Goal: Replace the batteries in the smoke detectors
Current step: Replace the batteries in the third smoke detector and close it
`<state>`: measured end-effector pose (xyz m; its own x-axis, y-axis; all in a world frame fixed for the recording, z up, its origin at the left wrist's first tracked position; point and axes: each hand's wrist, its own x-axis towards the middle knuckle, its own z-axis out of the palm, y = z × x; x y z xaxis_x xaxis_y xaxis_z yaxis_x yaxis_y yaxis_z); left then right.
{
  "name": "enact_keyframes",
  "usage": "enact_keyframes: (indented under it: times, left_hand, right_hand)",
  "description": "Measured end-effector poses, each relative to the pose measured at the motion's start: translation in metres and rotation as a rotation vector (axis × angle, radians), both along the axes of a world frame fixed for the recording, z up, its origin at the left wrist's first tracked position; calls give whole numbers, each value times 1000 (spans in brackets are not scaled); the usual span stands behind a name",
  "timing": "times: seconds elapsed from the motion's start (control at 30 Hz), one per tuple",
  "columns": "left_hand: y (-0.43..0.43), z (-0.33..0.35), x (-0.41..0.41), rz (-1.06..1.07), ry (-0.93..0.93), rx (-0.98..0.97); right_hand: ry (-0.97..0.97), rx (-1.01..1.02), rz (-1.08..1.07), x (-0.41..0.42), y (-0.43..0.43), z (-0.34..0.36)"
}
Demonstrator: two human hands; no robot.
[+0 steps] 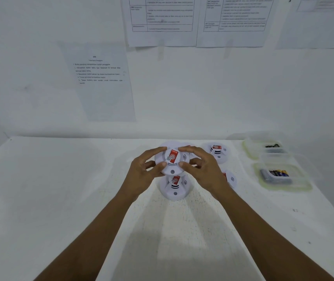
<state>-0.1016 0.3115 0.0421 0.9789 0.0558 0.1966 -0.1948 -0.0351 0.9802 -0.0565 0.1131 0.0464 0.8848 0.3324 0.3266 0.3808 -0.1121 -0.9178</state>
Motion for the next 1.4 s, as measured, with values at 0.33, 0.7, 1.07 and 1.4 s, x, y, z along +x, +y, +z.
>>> enact_keyframes:
  times: [0.33,0.7,1.07,1.4]
  left_hand:
    - [3,-3,0,12,-5,28]
    - [8,-7,4,19,-18,49]
    - [16,-9,11,31,-2,56]
    - [25,-11,24,34,2,57]
  right_hand:
    - [14,4,5,-1,3,1]
    - [45,-4,1,0,7,-2]
    - [60,-24,-9,11,17,-8]
    - [78,-46,-26,25,27,-11]
